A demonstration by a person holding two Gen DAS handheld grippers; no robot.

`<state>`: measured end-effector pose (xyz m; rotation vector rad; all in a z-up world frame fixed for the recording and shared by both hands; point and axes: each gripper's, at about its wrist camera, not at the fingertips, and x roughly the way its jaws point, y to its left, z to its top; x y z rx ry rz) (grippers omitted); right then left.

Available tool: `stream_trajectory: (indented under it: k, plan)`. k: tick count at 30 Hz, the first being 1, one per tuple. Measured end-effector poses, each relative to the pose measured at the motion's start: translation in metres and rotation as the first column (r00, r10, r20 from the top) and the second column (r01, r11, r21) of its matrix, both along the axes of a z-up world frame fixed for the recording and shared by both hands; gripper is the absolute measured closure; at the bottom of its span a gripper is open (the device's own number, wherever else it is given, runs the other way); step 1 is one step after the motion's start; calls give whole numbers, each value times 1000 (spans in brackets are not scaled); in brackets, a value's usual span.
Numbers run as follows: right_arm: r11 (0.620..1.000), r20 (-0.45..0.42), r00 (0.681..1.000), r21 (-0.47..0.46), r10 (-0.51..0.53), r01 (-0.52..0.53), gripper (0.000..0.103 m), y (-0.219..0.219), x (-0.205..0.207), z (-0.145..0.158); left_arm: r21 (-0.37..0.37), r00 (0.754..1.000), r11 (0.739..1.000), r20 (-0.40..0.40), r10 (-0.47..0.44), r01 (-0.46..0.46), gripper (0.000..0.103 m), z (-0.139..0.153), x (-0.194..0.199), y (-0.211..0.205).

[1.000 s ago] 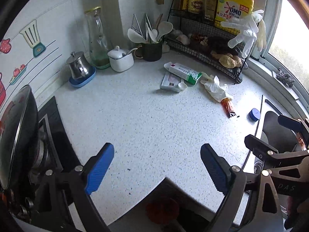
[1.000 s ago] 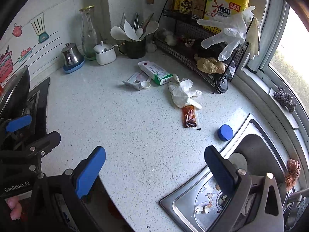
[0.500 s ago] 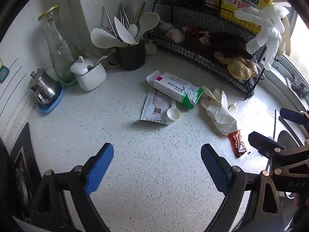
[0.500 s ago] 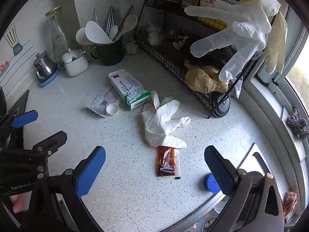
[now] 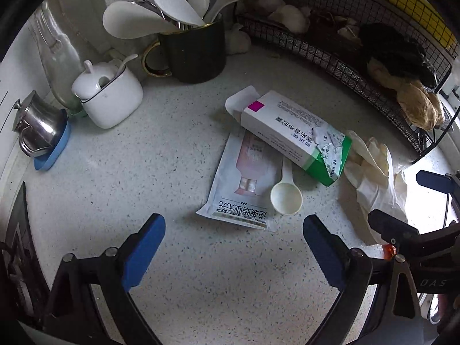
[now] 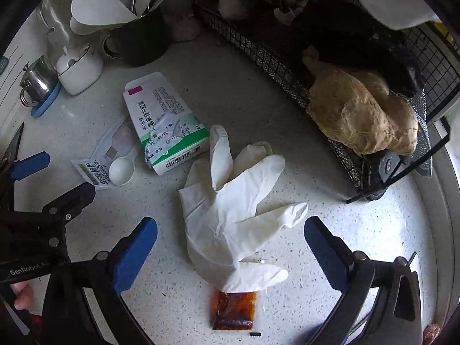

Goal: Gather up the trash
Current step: 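Grasp the white latex glove with the right tool, then grasp the brown sauce packet with the left tool while the right tool holds the glove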

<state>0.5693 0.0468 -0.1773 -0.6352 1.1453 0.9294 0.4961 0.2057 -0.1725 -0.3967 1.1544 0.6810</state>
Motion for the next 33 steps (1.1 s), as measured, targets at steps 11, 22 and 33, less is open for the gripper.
stream_trajectory:
  k: [11,22,33]
  plan:
    - [999,-6,999,-7,42,-42,3,2,-5,-23,-71,998,996,11,-60,60,7,-18,12,-6]
    - [995,-20,998,74,64,-62,96,-32,-18,8,-57,999,998,34,-34,36,7,2,-11,-22]
    - [981,23,1000,193,-8,4,97,-117,-38,88,-90,985,991,150,-87,101,7,53,-30,-66]
